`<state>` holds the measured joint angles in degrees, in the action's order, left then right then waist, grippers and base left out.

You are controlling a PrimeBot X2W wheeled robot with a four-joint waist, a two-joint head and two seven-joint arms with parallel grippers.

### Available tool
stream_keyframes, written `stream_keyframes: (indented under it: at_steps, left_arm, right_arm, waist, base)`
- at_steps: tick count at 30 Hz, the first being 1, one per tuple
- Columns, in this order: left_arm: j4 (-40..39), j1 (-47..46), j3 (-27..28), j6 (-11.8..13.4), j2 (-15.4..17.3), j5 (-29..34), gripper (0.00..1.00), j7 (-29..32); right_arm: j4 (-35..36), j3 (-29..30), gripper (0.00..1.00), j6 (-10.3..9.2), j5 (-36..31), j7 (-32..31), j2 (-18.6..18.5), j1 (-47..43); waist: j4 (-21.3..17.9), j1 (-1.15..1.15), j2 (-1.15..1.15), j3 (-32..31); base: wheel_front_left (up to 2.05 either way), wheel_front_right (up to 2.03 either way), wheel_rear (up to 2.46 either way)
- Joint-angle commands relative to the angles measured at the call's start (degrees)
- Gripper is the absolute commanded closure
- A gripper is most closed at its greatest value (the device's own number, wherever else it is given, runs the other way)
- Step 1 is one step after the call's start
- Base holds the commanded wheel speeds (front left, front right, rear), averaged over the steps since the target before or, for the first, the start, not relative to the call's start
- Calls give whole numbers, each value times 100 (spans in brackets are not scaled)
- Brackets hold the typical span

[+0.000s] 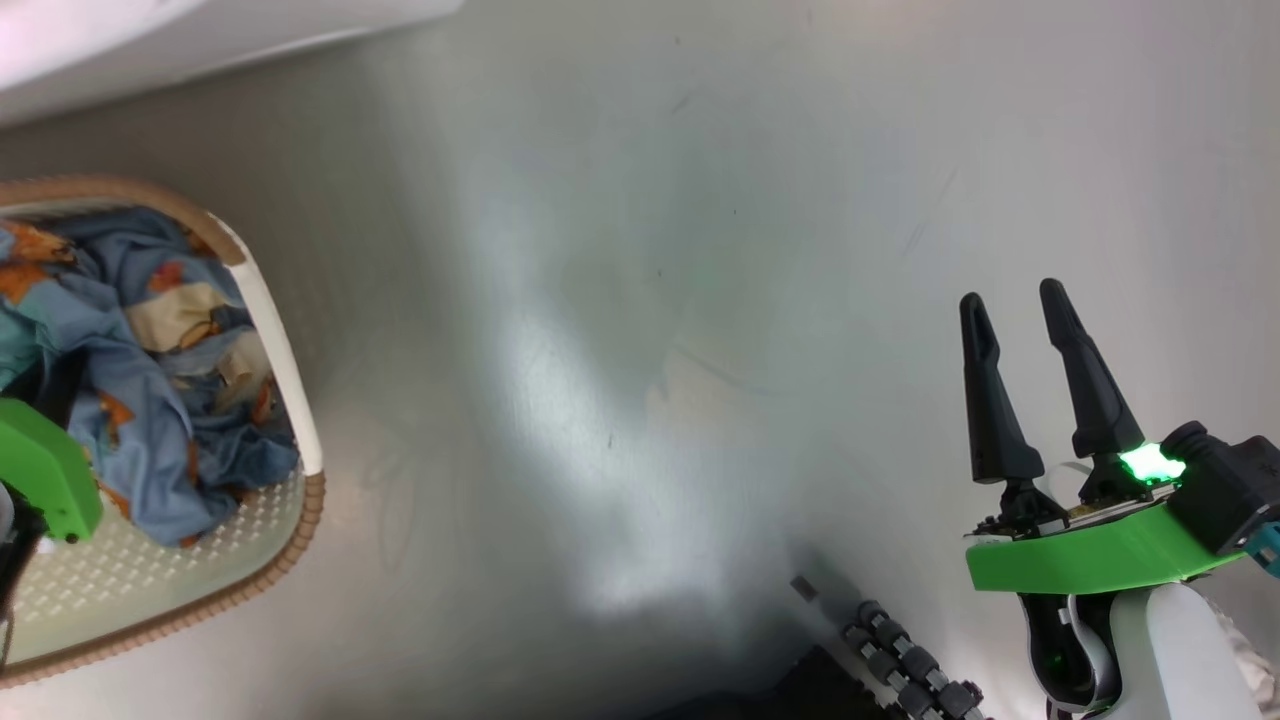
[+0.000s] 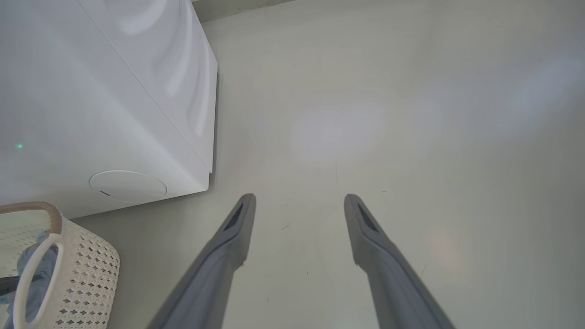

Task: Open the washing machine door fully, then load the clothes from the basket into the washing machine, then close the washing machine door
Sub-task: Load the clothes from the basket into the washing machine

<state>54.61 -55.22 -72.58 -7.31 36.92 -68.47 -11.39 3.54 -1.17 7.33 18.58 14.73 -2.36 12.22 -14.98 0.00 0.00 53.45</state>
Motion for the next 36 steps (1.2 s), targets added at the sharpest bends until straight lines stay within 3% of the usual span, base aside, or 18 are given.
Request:
stream_keyframes:
  at_steps: [1,9,12,23,36]
  left_arm:
    - [6,208,144,-18,195,-119,100,-121]
    - [-135,432,364,-18,-11,-344,100,-349]
    - [-241,477,681,-18,-54,-272,100,-357]
    - [-897,1468,2759,-18,-233,981,100,-360]
    - [-1985,2828,5057,-18,-859,2547,100,-361]
  right_arm:
    - [42,-114,0,16,84,27,-52,-142]
    - [-148,-110,0,16,-35,27,-52,-2]
    - [-217,-88,0,16,-57,27,-52,58]
    - [-566,-115,0,16,-124,27,-52,122]
    - [-976,-168,0,16,-84,27,-52,75]
  waist:
    - [71,0,0,-192]
    - [305,0,0,-744]
    - [410,0,0,-962]
    - [682,0,0,-1893]
    - [937,0,0,-2821]
  base:
    - [0,0,0]
    - [0,0,0]
    - [0,0,0]
    - [0,0,0]
    - [0,0,0]
